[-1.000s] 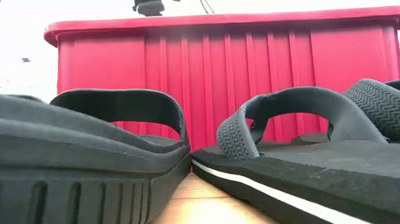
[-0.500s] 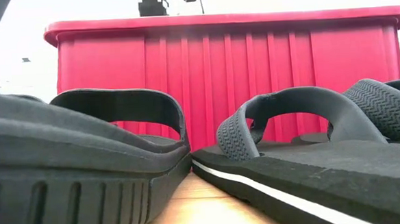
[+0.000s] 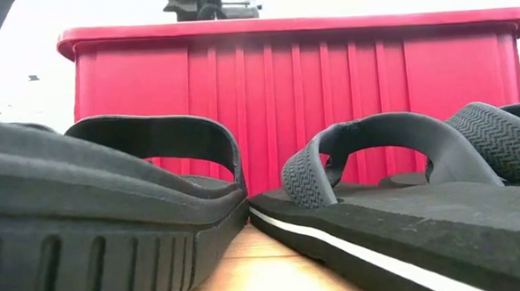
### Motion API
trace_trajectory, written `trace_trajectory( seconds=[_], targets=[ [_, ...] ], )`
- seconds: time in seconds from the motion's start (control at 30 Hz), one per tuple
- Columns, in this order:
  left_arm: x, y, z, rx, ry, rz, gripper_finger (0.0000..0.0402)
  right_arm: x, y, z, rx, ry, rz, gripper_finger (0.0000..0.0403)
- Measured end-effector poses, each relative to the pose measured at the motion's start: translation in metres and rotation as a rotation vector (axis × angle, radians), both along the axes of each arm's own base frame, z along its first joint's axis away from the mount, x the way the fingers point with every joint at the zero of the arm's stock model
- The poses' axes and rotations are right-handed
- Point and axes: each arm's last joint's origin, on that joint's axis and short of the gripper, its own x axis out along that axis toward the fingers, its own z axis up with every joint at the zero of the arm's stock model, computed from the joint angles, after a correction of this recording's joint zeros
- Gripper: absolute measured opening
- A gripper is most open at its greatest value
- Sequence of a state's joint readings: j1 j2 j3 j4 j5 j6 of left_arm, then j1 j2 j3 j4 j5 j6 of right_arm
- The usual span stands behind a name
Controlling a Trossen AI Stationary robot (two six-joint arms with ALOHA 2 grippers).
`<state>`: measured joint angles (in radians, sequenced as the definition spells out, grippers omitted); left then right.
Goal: Pick and place slides into bin
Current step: Put the left pink slide into the bin
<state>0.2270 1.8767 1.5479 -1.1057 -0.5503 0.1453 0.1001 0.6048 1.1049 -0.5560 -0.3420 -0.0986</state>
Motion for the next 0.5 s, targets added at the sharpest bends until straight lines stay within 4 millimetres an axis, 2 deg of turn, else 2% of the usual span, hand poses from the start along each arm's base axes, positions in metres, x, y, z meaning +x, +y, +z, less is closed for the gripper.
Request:
trace_trajectory(
  seconds=[0.5],
  targets=[
    [-0.019, 0.015, -0.03, -0.015, 0.078, 0.096, 0.0, 0.0, 0.0, 0.001, -0.013, -0.013, 0.002, 0.0]
  ],
)
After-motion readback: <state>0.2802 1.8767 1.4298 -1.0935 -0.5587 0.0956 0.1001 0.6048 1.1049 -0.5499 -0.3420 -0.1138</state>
